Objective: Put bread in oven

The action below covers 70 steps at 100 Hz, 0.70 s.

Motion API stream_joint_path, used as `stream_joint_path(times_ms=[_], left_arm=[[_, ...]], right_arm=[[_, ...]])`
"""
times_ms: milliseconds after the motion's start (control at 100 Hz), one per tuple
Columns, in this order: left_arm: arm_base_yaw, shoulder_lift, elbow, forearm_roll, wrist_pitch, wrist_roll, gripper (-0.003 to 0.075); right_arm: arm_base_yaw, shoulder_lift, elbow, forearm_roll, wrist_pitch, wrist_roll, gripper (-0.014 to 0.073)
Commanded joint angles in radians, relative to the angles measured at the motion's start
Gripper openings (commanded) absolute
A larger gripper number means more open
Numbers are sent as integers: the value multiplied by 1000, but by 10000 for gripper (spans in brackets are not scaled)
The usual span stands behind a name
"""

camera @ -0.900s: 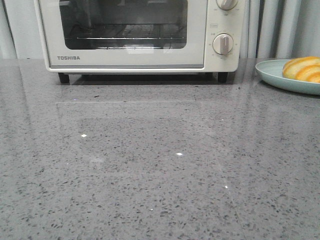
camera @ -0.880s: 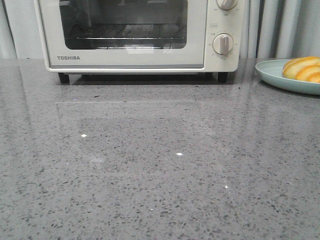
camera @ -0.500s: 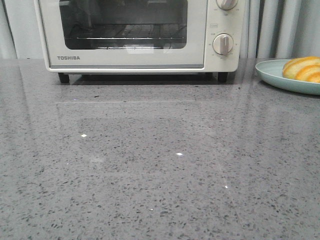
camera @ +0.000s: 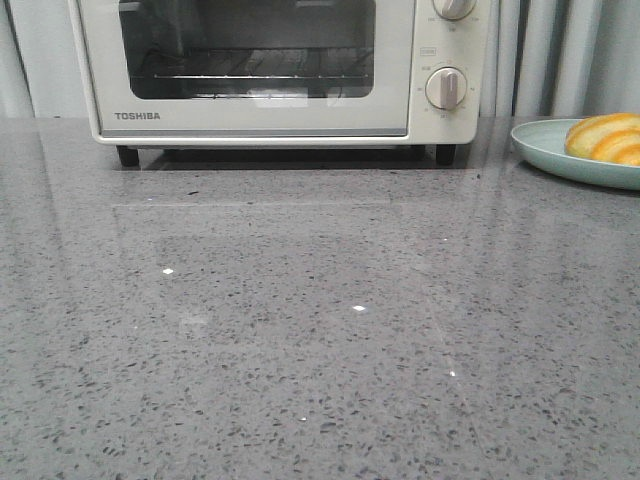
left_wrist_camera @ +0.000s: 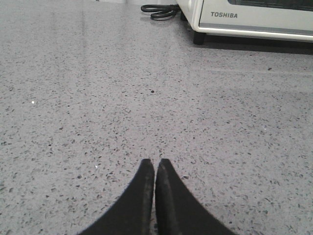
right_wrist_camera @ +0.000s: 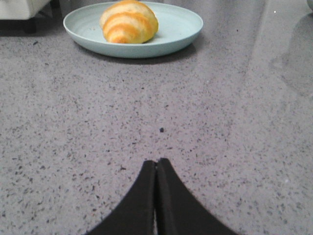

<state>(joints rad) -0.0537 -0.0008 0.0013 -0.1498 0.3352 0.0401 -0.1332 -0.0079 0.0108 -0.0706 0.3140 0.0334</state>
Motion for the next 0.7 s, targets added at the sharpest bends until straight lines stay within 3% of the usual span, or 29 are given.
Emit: stream_joint_path(times_ms=[0,160,310,560,690], left_arm=[[2,-28,22,-12,-57,-7,-21],[2,-28,22,-83,-94,-7,-21],[2,-28,22,-569,-227,-7,-21],[2,-28,22,-780,-368,-7,-21],[-6,-26,-19,-794,-313,18,-21]], right_arm=[[-5,-21,25,-8,-160,-5,-75],[-5,-21,25,10,-446,-5,-75],[-5,-21,25,231,-612,120,-75],[-5,-19,25,529,-434,120,-75],[-5,-19,-28,609,-406,120,-75]])
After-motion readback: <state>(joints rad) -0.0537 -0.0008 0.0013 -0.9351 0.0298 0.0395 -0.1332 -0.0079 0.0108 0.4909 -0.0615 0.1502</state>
